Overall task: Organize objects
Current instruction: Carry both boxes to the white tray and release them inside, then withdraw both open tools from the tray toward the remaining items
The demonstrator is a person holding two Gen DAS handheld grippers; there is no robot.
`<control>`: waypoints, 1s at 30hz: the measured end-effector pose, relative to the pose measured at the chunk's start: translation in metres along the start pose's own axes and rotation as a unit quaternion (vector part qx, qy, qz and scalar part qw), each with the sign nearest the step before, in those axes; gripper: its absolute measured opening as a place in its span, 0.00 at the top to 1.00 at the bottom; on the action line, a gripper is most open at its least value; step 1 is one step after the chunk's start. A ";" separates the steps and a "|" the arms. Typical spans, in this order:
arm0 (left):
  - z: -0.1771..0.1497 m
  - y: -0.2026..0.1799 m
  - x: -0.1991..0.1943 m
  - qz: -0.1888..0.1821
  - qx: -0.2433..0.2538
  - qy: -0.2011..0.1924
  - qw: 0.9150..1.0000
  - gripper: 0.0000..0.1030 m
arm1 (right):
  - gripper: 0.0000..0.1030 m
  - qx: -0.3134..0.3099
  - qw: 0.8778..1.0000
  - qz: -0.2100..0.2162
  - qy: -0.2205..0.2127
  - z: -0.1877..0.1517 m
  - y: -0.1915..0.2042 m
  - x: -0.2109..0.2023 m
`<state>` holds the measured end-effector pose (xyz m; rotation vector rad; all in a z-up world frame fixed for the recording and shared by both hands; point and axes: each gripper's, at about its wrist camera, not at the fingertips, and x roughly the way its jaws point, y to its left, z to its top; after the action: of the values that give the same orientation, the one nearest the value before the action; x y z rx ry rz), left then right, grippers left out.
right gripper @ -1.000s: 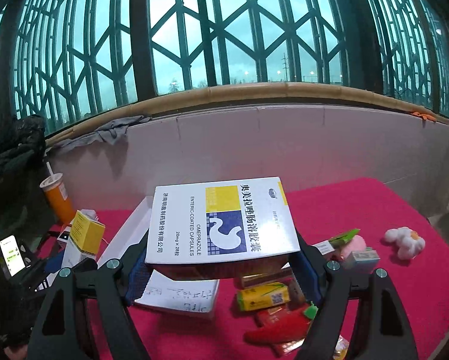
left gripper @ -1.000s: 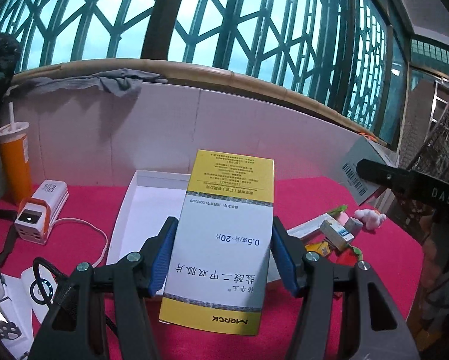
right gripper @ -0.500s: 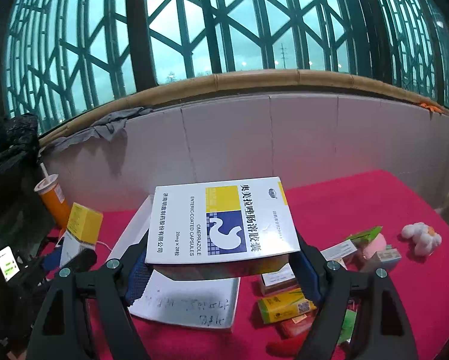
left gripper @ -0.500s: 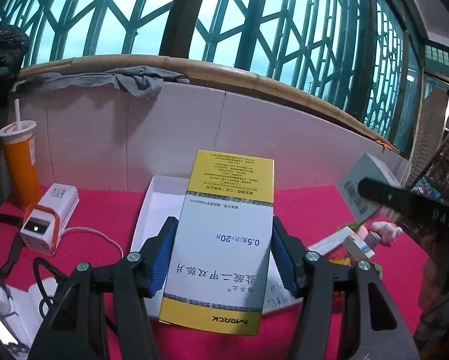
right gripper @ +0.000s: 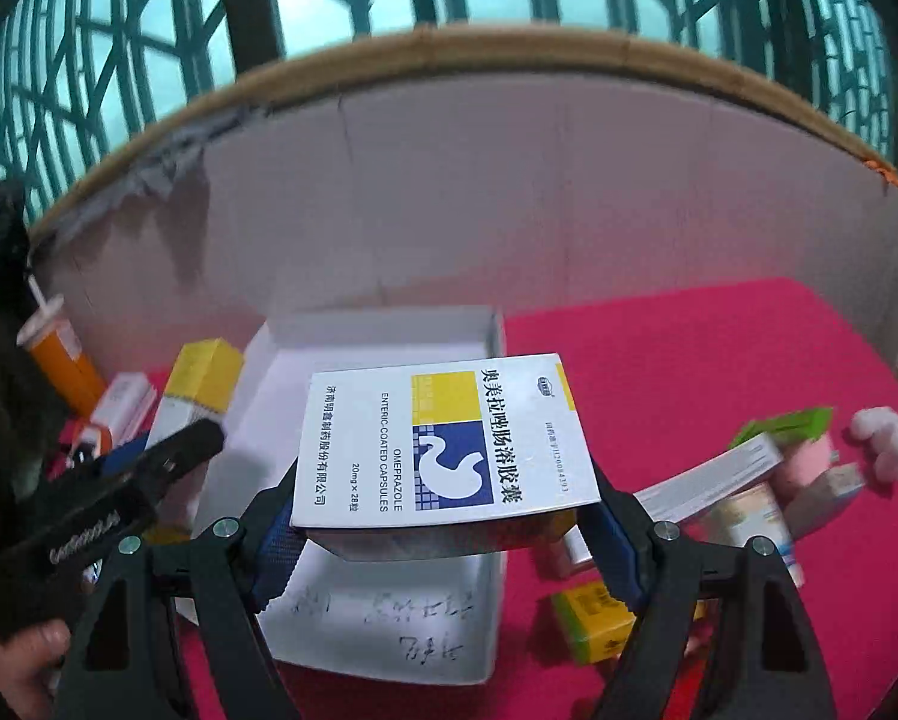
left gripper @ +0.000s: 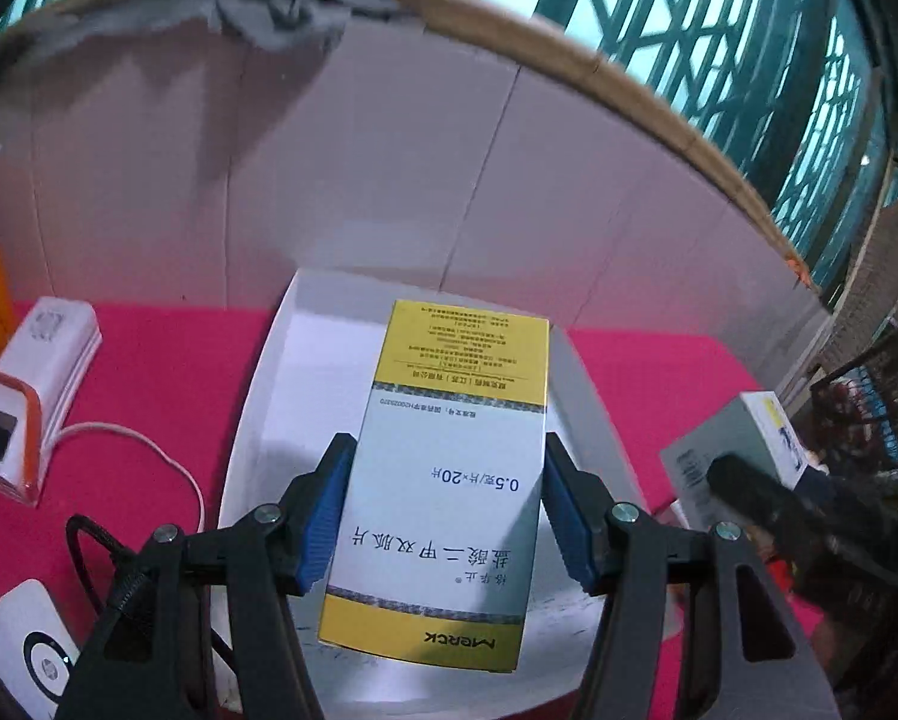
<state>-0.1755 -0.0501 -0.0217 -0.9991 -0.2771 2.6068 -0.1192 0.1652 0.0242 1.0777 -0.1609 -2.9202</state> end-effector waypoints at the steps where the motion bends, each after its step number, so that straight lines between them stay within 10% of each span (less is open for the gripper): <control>1: -0.002 0.001 0.004 0.002 0.001 0.005 1.000 0.42 | 0.18 -0.008 1.000 0.001 0.005 -0.003 0.003 0.006; 14: -0.008 0.005 0.021 0.060 0.011 0.021 0.998 0.41 | 0.16 -0.057 0.998 -0.016 0.030 -0.020 0.019 0.062; 18: -0.009 0.000 0.016 0.048 0.016 0.007 0.999 0.00 | 0.02 -0.061 0.998 -0.022 0.012 -0.023 0.020 0.058; 30: -0.023 -0.025 -0.049 0.066 0.047 -0.063 0.995 0.00 | 0.00 -0.052 0.995 -0.046 -0.067 -0.028 0.001 -0.011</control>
<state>-0.1201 -0.0437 -0.0012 -0.8509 -0.1192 2.7791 -0.0925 0.1621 0.0104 0.8996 0.0392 -3.0442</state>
